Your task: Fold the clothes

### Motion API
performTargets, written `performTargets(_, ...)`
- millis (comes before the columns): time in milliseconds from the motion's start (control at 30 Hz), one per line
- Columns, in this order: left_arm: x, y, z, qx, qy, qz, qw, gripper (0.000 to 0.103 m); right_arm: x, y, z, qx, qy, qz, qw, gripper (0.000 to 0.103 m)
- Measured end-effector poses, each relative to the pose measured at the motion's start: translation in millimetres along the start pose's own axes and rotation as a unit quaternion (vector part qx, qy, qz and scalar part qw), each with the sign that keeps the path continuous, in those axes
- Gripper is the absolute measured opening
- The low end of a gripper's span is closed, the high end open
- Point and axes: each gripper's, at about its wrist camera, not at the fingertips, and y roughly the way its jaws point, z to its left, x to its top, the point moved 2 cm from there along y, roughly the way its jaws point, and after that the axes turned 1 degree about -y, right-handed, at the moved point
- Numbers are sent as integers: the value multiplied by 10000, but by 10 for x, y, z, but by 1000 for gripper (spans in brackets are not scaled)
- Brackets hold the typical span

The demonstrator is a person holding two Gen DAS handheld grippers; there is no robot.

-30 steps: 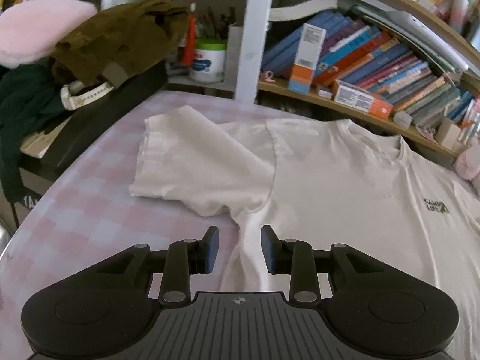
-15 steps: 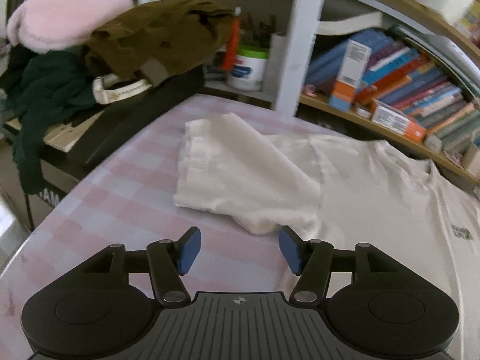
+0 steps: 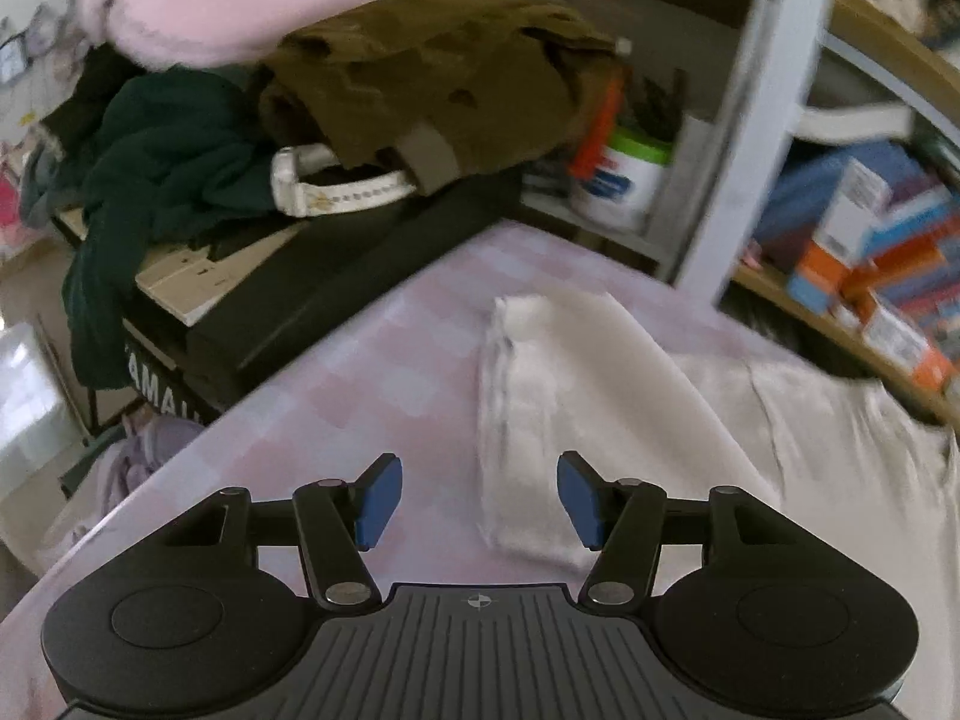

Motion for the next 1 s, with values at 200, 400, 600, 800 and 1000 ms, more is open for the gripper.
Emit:
performTargets(200, 128, 213, 3, -213, -231, 25, 9995, 54, 3, 0, -61, -99, 95, 25, 9999, 86)
performTargets(400, 132, 365, -164, -100, 109, 140, 9998, 50, 32, 13, -120, -149, 203, 37, 9997, 86)
performTargets(600, 112, 372, -244, 247, 325, 131, 9991, 21, 20, 15, -149, -183, 323, 25, 9993, 86)
performTargets(800, 142, 271, -208, 5, 133, 177, 9998, 1, 13, 100, -201, -233, 437, 173, 9986, 86)
performTargets(1000, 164, 156, -126, -116, -127, 130, 9998, 1, 3, 122, -284, -234, 567, 185, 9979, 86)
